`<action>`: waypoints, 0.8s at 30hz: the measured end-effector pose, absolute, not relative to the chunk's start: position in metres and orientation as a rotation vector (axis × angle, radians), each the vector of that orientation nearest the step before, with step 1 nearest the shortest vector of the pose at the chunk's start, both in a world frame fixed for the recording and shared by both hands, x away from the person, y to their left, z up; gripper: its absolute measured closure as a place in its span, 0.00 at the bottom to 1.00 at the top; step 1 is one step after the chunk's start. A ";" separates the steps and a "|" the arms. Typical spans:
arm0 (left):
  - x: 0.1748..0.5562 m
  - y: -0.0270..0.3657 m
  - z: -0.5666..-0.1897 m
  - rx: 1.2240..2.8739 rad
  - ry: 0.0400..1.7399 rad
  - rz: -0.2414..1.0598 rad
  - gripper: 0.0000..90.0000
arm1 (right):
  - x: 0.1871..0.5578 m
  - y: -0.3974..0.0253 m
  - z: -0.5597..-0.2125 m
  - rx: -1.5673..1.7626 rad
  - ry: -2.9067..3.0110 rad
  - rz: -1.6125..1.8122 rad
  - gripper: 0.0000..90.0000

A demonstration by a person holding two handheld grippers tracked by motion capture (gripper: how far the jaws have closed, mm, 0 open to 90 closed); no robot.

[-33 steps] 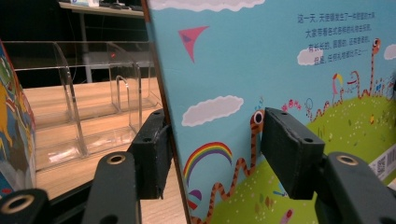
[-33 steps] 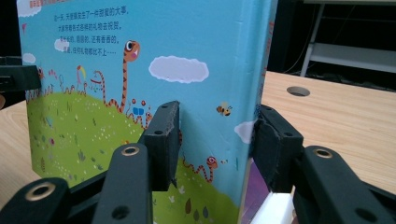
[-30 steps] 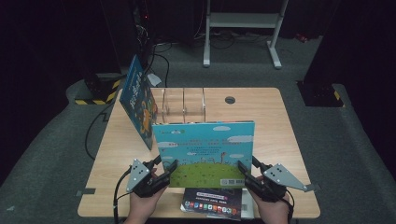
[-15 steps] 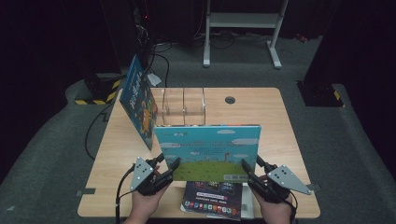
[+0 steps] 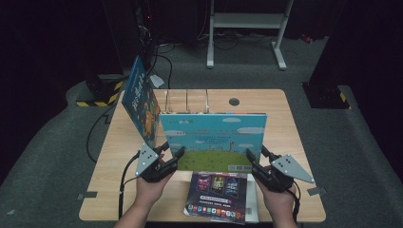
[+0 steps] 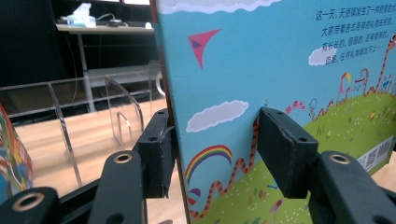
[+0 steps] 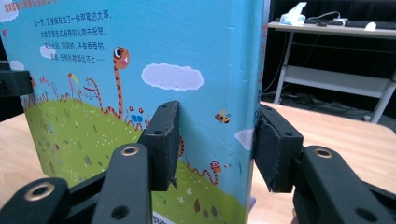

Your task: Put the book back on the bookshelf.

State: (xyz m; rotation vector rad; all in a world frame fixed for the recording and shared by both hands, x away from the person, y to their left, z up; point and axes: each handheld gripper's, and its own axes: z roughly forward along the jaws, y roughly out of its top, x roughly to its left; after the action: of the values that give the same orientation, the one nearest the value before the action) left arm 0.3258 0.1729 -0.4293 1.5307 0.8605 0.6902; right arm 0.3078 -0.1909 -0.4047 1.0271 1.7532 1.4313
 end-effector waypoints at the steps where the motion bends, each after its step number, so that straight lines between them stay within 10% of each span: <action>1: 0.329 0.174 -0.431 1.526 0.860 0.690 0.53 | 0.311 -0.190 -0.404 1.020 1.751 1.433 0.60; 24: 0.313 0.178 -0.449 1.577 0.832 0.684 0.51 | 0.299 -0.191 -0.422 0.984 1.782 1.487 0.53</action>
State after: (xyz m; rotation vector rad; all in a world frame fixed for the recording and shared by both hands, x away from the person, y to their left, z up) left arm 0.3129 0.1783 -0.4490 1.5766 0.8316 0.6839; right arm 0.2988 -0.1913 -0.4218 0.9842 1.7822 1.4870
